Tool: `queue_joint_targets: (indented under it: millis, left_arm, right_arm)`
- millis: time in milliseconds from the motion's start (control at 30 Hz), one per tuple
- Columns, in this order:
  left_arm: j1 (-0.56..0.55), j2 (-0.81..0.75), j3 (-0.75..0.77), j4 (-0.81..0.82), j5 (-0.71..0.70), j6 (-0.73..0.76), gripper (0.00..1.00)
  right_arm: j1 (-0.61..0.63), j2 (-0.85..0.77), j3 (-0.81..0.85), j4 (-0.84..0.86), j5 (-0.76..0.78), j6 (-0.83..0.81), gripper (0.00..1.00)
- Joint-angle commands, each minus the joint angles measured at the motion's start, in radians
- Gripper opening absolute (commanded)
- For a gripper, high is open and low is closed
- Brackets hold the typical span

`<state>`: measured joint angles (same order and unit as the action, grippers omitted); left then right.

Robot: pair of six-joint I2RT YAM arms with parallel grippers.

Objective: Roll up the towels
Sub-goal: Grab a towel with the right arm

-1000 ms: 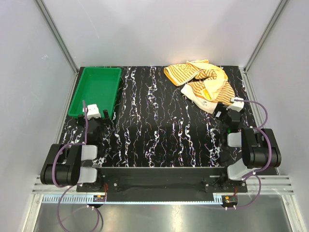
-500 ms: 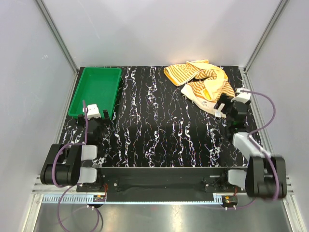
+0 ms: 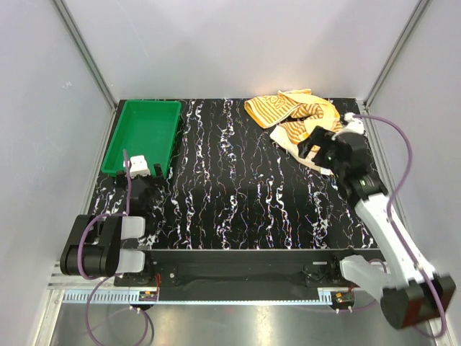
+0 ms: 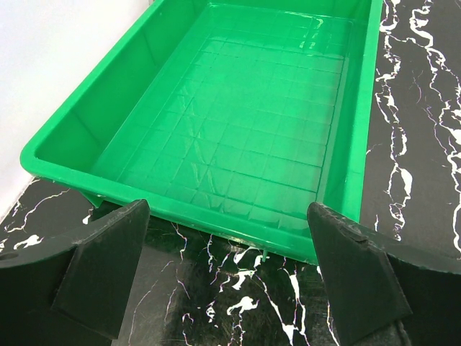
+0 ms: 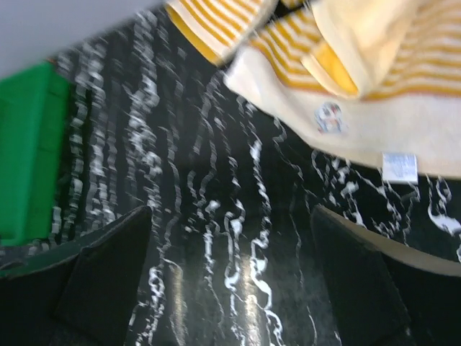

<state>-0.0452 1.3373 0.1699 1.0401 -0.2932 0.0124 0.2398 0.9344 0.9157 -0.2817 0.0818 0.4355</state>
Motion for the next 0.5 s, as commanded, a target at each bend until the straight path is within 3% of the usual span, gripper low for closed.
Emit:
queue_joint_targets:
  millis: [0, 200, 300, 333, 467]
  left_arm:
    - [0.005, -0.006, 0.025, 0.063, 0.017, -0.011, 0.99]
    - [0.005, -0.007, 0.026, 0.063, 0.017, -0.011, 0.99]
    - [0.005, -0.007, 0.026, 0.063, 0.017, -0.011, 0.99]
    - [0.005, -0.007, 0.026, 0.063, 0.017, -0.011, 0.99]
    - [0.011, -0.012, 0.026, 0.055, 0.029, -0.011, 0.99]
  right_arm:
    - [0.001, 0.168, 0.127, -0.252, 0.065, 0.034, 1.0]
    - [-0.008, 0.412, 0.328, -0.336, 0.274, -0.021, 1.0]
    - [-0.071, 0.575, 0.44, -0.358, 0.238, -0.017, 0.95]
    - [-0.091, 0.613, 0.468, -0.363, 0.211, -0.009, 0.87]
    - [-0.166, 0.785, 0.564, -0.341, 0.15, -0.006, 0.81]
